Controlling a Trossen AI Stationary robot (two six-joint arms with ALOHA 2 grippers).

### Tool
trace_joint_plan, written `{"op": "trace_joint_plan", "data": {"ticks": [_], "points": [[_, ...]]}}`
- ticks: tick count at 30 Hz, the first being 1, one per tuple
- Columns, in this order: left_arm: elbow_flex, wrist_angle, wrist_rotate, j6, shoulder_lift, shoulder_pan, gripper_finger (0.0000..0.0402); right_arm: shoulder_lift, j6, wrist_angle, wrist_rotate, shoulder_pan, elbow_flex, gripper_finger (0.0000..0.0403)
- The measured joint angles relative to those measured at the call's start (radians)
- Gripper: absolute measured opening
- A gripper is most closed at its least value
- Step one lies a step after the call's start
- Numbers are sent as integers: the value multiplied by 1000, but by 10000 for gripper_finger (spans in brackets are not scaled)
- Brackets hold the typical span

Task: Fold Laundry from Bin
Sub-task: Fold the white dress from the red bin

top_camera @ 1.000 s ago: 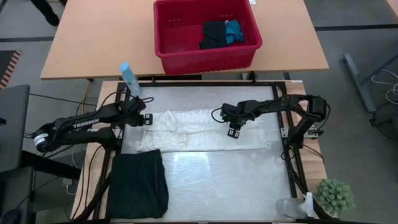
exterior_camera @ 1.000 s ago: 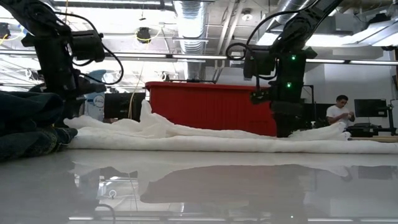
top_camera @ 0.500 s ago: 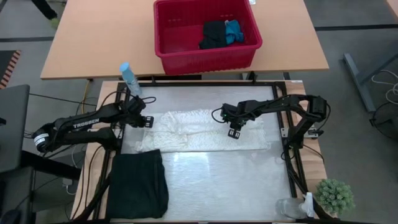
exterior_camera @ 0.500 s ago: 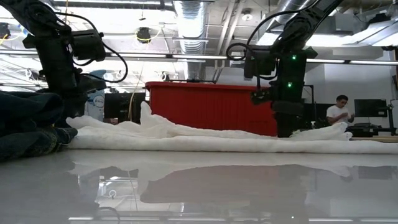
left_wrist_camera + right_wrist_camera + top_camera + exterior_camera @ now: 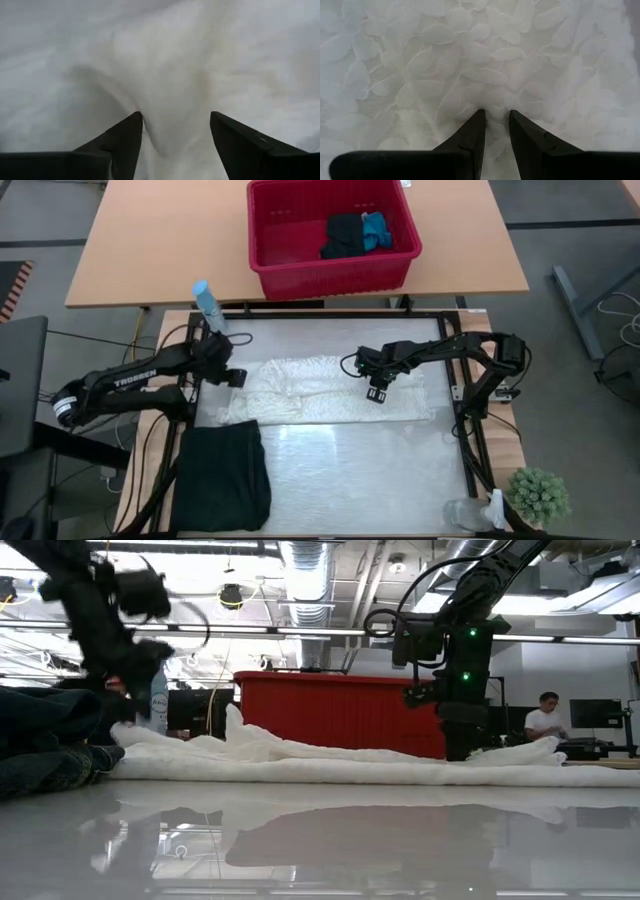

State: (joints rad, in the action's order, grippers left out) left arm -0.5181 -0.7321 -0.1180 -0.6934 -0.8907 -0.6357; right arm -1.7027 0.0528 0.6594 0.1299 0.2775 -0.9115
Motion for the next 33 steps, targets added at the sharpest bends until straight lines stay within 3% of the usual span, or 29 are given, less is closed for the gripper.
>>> {"op": "trace_joint_plan", "data": {"ticks": [4,7,15,22,28,33], "points": [[-120,-37,42,20,52,0,228,0,0,-5,-1,0,0,116],[-161,63,42,104,53,4,229,0,0,-11,-1,0,0,116],[-149,281,-32,394,-170,5,229,0,0,-14,-1,0,0,116],[-149,300,-58,508,-364,5,229,-1,0,-19,-1,0,0,116],[-152,345,-96,558,-425,6,224,-1,0,-32,-1,0,1,116],[-154,348,-75,590,-429,15,175,-1,0,-37,-1,0,1,116]]}}
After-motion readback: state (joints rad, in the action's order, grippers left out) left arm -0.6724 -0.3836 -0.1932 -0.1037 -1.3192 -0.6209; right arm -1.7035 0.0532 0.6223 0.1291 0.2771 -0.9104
